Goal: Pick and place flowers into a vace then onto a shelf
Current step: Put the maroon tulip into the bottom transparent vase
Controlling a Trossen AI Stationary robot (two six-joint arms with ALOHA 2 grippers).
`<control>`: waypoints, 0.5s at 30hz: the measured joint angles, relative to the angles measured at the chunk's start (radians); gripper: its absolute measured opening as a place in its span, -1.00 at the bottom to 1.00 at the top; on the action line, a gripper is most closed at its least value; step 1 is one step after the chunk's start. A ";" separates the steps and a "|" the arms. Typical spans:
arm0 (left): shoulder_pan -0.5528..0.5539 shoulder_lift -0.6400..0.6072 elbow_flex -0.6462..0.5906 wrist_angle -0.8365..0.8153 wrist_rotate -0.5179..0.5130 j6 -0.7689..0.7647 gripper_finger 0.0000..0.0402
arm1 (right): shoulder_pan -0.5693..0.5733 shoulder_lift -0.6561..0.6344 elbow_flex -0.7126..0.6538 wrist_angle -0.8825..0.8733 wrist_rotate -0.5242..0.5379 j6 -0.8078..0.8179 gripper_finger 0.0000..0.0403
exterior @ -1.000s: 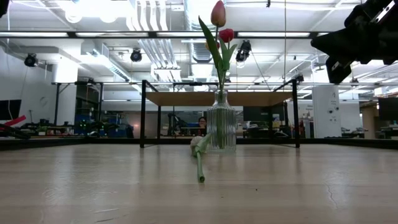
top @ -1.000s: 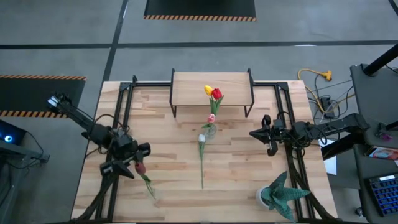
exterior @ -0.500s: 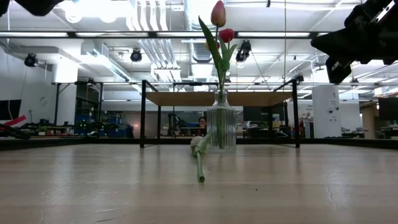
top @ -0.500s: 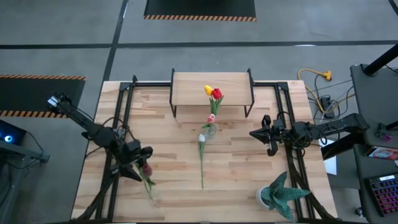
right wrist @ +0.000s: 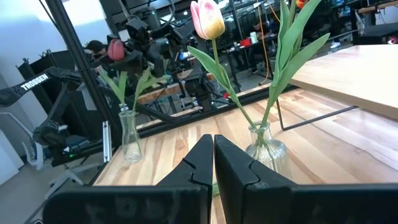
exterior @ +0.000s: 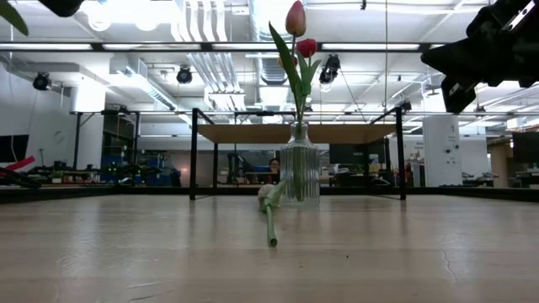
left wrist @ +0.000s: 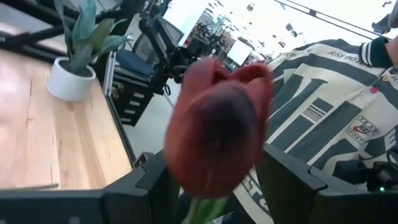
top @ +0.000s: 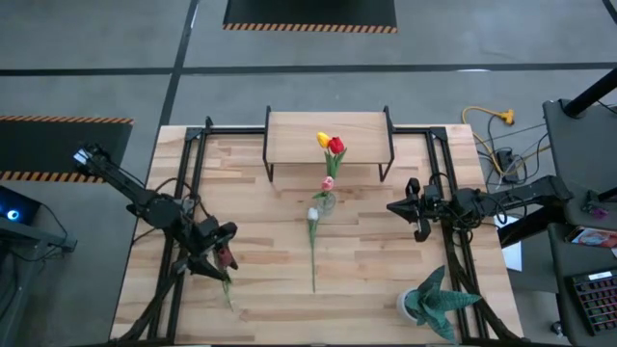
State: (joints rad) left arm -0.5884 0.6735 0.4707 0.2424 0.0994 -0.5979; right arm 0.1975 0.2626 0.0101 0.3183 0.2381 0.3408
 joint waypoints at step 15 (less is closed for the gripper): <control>0.000 -0.001 0.000 -0.021 0.031 -0.025 -0.11 | 0.000 0.000 0.000 0.000 0.000 0.000 -0.96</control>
State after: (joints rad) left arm -0.5884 0.6727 0.4709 0.2211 0.1302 -0.6229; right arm 0.1976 0.2623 0.0101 0.3183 0.2382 0.3408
